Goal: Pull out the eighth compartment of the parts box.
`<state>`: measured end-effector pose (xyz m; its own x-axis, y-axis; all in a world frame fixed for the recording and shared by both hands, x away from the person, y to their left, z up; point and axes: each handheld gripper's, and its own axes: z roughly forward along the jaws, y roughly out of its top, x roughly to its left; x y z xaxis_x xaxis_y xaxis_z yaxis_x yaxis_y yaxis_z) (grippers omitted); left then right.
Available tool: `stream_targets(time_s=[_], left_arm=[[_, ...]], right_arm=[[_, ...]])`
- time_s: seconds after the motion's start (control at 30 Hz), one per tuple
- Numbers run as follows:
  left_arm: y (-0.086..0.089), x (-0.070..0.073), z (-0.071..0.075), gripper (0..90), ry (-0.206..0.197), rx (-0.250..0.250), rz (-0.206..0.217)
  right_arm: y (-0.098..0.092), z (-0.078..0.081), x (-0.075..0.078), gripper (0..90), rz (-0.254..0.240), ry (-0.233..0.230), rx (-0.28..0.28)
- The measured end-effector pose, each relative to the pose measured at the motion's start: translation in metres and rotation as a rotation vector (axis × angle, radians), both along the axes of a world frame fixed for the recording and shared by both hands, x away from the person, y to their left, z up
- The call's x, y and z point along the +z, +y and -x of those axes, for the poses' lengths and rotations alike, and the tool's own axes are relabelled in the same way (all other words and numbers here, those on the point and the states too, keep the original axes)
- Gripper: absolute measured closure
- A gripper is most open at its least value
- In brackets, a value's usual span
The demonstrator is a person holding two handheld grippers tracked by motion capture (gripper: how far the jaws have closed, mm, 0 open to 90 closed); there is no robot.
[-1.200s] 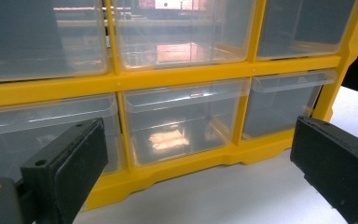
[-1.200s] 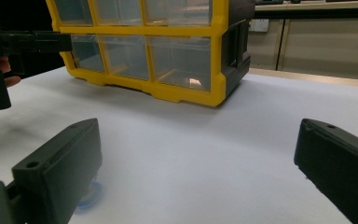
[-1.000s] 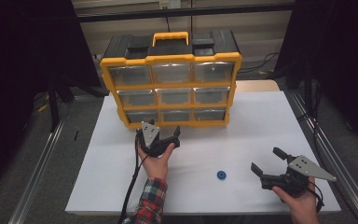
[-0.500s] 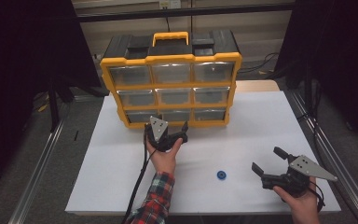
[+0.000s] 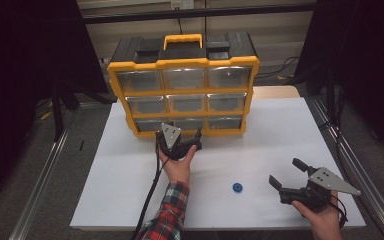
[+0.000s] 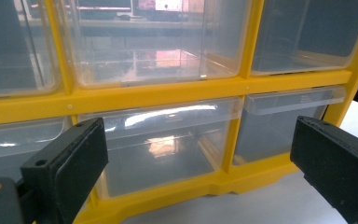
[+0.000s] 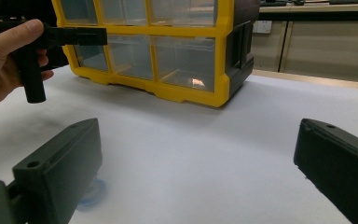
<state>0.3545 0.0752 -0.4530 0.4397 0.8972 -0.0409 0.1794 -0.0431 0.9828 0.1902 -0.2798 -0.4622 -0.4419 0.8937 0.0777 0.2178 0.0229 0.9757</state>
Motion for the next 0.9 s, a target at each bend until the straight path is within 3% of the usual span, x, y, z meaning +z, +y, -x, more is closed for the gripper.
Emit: stream_targets(time_s=[0.07,0.17,0.47,0.57,0.9], left_arm=[[-0.001,0.002,-0.001,3.4,-0.005,0.008,-0.018],[-0.002,0.002,-0.003,3.4,-0.006,0.022,-0.004],[-0.010,0.000,-0.011,4.2,-0.006,0.052,-0.037],[-0.011,-0.004,-0.014,4.5,-0.003,0.055,-0.030],[-0.011,-0.009,-0.019,5.2,-0.029,0.084,-0.054]], right_arm=[[0.000,0.000,0.000,0.4,0.001,-0.001,0.004],[0.000,0.000,0.000,0.4,-0.001,0.003,0.002],[-0.001,0.000,0.000,0.4,-0.007,0.002,0.000],[-0.001,0.000,0.000,0.5,-0.008,0.004,0.002],[-0.002,0.000,-0.001,0.4,-0.007,0.003,-0.011]])
